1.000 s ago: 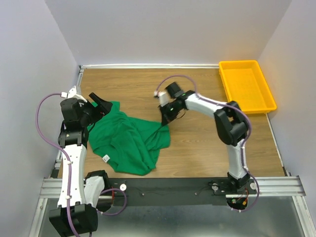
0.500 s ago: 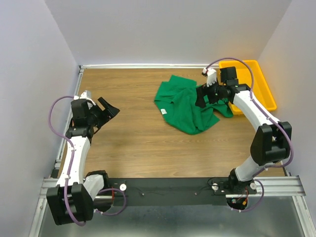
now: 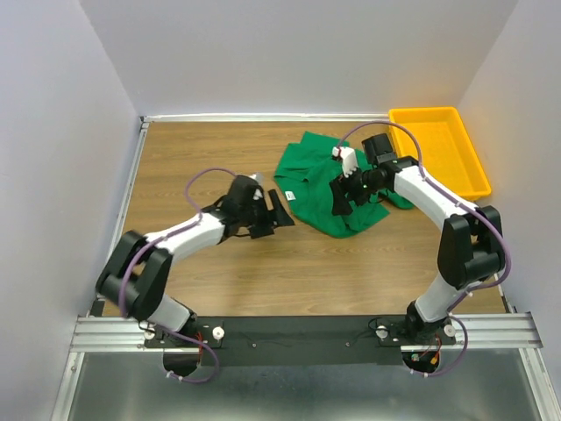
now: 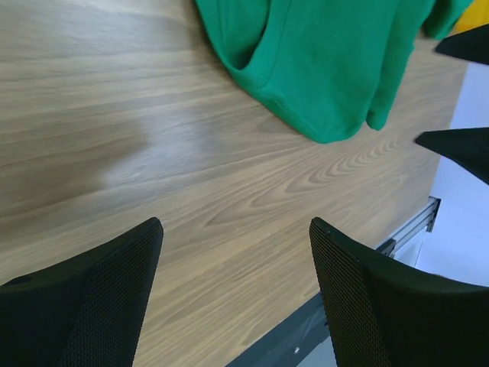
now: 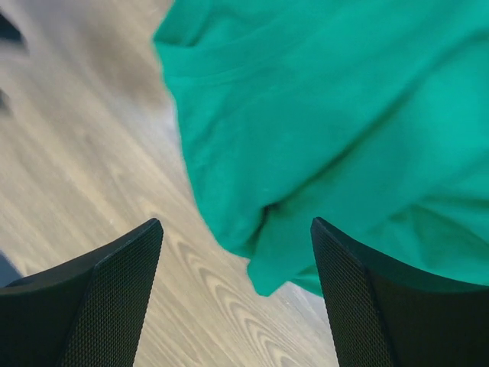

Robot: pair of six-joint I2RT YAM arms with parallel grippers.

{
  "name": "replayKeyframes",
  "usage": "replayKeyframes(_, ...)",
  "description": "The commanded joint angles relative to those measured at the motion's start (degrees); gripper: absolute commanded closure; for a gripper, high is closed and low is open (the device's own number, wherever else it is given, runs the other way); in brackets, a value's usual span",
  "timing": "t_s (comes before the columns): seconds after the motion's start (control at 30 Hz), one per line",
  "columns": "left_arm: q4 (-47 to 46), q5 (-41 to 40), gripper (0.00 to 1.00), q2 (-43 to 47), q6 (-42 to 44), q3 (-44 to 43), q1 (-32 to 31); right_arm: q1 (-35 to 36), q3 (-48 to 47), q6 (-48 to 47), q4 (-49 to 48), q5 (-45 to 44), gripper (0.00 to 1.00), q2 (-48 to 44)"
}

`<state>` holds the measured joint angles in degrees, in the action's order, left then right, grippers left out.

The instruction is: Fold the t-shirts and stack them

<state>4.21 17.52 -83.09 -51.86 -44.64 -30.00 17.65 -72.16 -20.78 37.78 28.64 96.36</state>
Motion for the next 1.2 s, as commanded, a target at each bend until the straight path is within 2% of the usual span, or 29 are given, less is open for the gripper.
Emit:
replayKeyframes(0.0,-3.8,-6.0,0.16,-9.7,-8.1,-5.3,-4.1,-2.3,0.2,7.5,-4.9,-4.6,0.14,-1.9)
replayKeyframes(0.1,-6.8,-5.0,0.18,-17.5,-10.3,-9.0,-5.4,-5.3,1.1,8.7,-5.4,-5.1,0.13,-3.0)
replayKeyframes(0.17,-7.2,-5.3,0.25,-21.4,-10.7,-12.3,-6.0,-7.1,2.0,8.9,-5.6,-5.1,0.13,-3.9)
replayKeyframes(0.23,-6.2,-7.0,0.28,-22.9,-10.6,-14.3,-6.3,-7.8,3.5,9.0,-6.0,-4.7,0.13,-5.4)
replayKeyframes(0.3,-3.1,-9.6,0.36,-24.2,-10.1,-16.6,-6.3,-8.3,4.6,9.3,-6.6,-4.3,0.13,-6.4)
replayKeyframes(0.37,-1.4,-13.4,0.36,-25.0,-9.7,-18.0,-6.2,-8.8,5.7,9.5,-6.8,-3.9,0.12,-7.8)
replayKeyframes(0.43,-0.7,-14.4,0.43,-26.4,-8.5,-18.5,-6.1,-9.4,6.1,9.8,-7.0,-3.8,0.12,-8.3)
replayKeyframes(0.53,-0.8,-14.4,0.62,-28.1,-7.2,-18.9,-6.0,-10.1,6.3,9.9,-7.1,-3.5,0.12,-9.1)
replayKeyframes(0.57,-1.0,-14.6,0.83,-28.1,-6.9,-18.7,-5.9,-10.3,6.4,10.0,-7.0,-3.3,0.12,-9.4)
replayKeyframes(0.63,-1.9,-15.2,1.0,-27.0,-5.3,-17.9,-5.3,-10.4,6.6,9.9,-7.0,-3.0,0.12,-9.7)
replayKeyframes(0.7,-1.3,-15.8,1.0,-21.8,-3.3,-17.0,-4.5,-10.4,6.9,9.8,-6.9,-3.1,0.12,-10.3)
replayKeyframes(0.77,4.5,-17.0,1.0,-15.3,0.4,-14.9,-2.4,-10.4,7.0,9.4,-6.8,-3.8,0.12,-11.1)
replayKeyframes(0.8,7.5,-19.9,1.0,-6.7,1.8,-13.7,-1.4,-10.4,7.1,9.4,-6.9,-4.0,0.12,-12.1)
replayKeyframes(0.83,13.7,-23.5,1.0,-1.9,3.0,-12.3,2.4,-10.4,7.3,9.2,-6.9,-4.6,0.11,-12.6)
replayKeyframes(0.87,16.1,-24.2,1.0,7.4,5.9,-8.2,5.4,-10.5,7.4,8.9,-7.0,-4.8,0.11,-12.9)
replayKeyframes(0.9,19.0,-22.3,1.0,11.8,7.5,-5.7,9.3,-10.5,7.6,8.9,-7.0,-4.7,0.11,-13.2)
replayKeyframes(0.93,19.5,-20.4,0.95,18.3,10.2,-1.5,19.5,-10.6,7.9,8.6,-7.0,-4.2,0.11,-13.2)
replayKeyframes(0.97,20.5,-15.2,0.52,20.7,17.7,0.8,27.1,-10.5,8.2,7.8,-7.0,-2.7,0.11,-12.4)
replayKeyframes(1.0,21.3,-12.4,0.35,20.4,19.5,0.6,29.4,-10.5,8.3,7.3,-6.9,-1.8,0.11,-12.0)
replayKeyframes(1.03,23.3,-8.2,0.29,19.8,20.6,0.1,29.6,-10.5,8.0,7.4,-6.8,-0.9,0.11,-10.7)
replayKeyframes(1.07,24.8,-6.9,0.27,19.0,21.9,-0.7,29.6,-10.5,7.9,7.2,-6.6,0.4,0.11,-10.3)
replayKeyframes(1.17,25.4,-4.3,0.26,19.6,23.6,-2.8,29.6,-10.4,7.6,5.8,-6.1,5.2,0.11,-9.3)
